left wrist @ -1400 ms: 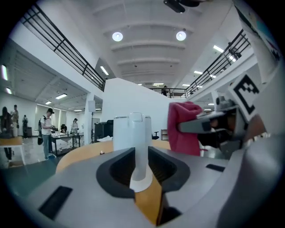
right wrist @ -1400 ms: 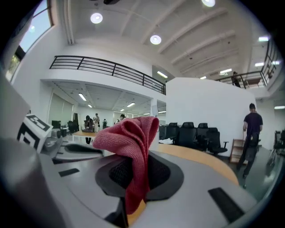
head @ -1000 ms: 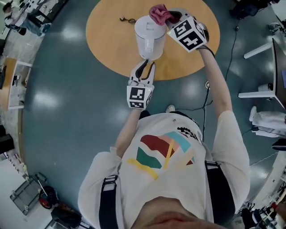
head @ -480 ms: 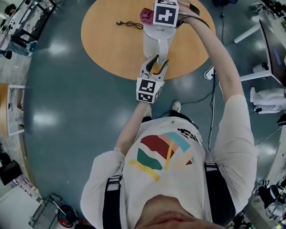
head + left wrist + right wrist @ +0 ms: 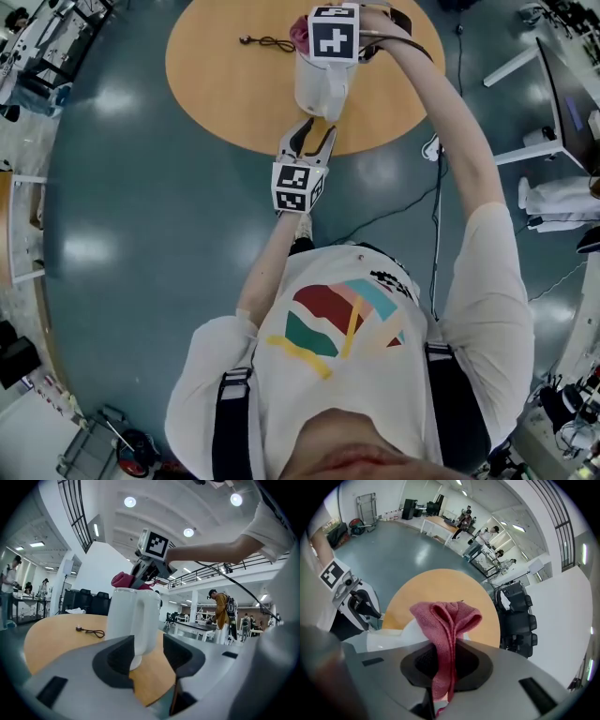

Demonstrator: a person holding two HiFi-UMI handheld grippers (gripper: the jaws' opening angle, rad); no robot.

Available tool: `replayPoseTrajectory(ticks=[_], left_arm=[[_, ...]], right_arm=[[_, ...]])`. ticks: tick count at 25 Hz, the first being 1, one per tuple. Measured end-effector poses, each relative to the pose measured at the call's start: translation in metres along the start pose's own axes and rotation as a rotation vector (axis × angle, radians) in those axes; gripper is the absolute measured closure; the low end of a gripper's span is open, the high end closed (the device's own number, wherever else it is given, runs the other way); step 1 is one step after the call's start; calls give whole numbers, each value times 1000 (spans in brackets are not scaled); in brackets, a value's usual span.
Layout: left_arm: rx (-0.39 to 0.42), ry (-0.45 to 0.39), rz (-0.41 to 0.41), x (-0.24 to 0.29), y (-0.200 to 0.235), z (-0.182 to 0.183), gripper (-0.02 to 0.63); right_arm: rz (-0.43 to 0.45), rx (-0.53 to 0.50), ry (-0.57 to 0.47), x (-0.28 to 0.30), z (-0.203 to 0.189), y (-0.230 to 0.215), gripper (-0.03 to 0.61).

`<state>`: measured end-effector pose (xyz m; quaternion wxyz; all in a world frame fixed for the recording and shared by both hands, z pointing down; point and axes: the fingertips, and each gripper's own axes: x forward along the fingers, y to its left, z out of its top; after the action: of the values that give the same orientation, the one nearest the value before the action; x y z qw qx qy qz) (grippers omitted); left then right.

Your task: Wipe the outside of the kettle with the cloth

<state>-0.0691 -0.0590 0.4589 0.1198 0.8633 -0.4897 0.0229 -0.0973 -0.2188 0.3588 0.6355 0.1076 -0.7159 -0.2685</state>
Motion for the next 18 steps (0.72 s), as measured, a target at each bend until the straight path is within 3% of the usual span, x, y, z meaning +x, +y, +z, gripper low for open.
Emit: replayPoseTrajectory(ticks=[8,15,18], left_arm=[[-2,5,78,-36,-24,-17,394],[17,-3,97,-43,-49,-20,394],[-19,0,120,-48,-47,-27,394]], right_arm=[[-6,3,-98,-35,14,63,532],[-103,-10,-138,-57,11,111,531],[-172,29,-179,-65,9,125,532]])
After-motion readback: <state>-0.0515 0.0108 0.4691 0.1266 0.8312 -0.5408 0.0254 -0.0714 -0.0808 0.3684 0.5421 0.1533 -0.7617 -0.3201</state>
